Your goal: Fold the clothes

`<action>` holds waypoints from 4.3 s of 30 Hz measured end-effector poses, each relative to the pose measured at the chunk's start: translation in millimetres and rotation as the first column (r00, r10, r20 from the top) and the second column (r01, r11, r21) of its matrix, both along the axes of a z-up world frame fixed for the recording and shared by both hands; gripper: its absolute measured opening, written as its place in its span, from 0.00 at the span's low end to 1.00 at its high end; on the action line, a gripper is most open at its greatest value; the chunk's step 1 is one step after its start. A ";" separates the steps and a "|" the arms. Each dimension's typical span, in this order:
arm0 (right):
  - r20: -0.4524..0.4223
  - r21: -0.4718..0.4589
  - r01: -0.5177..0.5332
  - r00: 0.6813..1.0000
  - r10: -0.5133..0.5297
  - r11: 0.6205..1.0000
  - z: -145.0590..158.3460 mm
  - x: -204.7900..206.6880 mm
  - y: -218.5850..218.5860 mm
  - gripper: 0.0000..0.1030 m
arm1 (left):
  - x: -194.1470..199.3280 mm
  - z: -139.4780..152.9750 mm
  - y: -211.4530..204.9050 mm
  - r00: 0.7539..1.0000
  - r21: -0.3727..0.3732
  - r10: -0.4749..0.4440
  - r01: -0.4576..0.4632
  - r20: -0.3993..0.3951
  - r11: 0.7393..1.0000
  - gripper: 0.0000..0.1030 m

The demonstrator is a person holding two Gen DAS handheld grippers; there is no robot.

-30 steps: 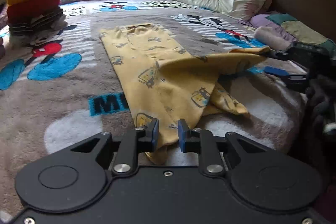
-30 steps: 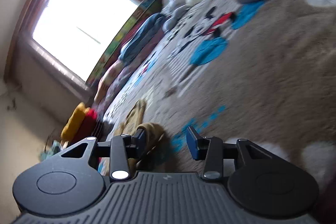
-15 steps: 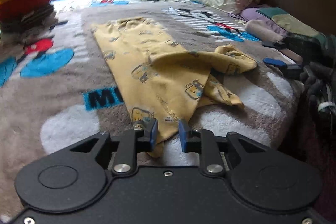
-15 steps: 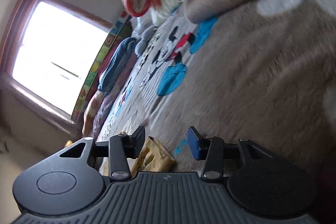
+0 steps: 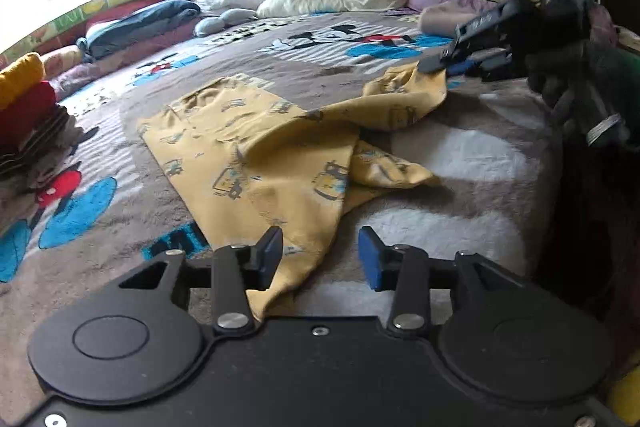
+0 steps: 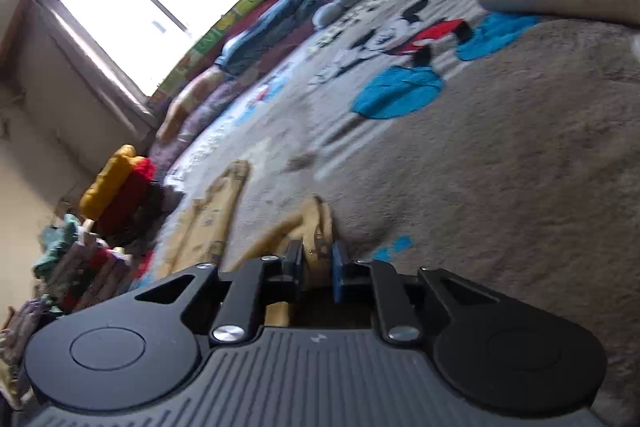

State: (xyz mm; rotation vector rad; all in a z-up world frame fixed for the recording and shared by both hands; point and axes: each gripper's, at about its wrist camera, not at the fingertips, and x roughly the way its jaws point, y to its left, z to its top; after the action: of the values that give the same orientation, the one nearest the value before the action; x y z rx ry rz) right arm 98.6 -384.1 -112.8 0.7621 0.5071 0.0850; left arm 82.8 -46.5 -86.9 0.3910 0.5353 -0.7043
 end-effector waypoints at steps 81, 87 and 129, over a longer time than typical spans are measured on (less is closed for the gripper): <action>-0.112 -0.506 -0.392 0.913 0.392 0.769 64.3 206.2 188.3 0.34 | 64.4 -13.2 97.6 0.871 -0.514 0.000 -0.290 -0.492 0.807 0.34; -0.145 -0.619 -0.468 0.857 0.494 0.631 57.8 207.9 227.0 0.33 | 57.6 -10.3 91.1 0.879 -0.483 0.023 -0.283 -0.477 0.829 0.34; -0.085 -0.583 -0.470 0.847 0.525 0.663 52.3 92.5 196.8 0.39 | 25.5 2.7 49.1 0.977 -0.277 0.086 -0.140 -0.196 0.951 0.44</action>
State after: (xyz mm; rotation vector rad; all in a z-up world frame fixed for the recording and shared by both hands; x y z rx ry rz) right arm 191.0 -187.3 -60.5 -0.0173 0.6052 0.4583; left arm 108.3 2.6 -84.2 0.0202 0.6117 -0.6985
